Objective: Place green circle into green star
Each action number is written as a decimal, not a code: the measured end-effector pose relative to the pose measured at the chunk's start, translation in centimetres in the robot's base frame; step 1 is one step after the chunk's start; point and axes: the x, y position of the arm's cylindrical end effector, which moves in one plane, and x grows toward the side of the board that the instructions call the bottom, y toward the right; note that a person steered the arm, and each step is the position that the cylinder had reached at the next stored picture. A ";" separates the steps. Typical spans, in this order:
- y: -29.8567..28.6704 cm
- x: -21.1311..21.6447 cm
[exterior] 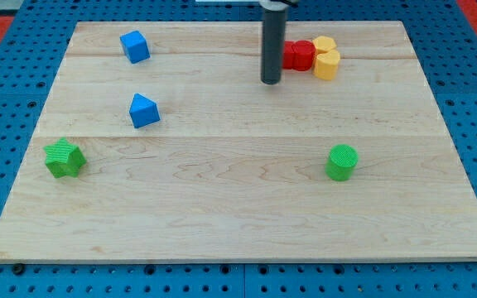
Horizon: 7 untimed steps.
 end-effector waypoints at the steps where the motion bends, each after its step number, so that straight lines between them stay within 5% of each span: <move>1: 4.2 4.2; 3: 9.8 12.6; 6: 9.9 18.0; 7: 7.2 16.2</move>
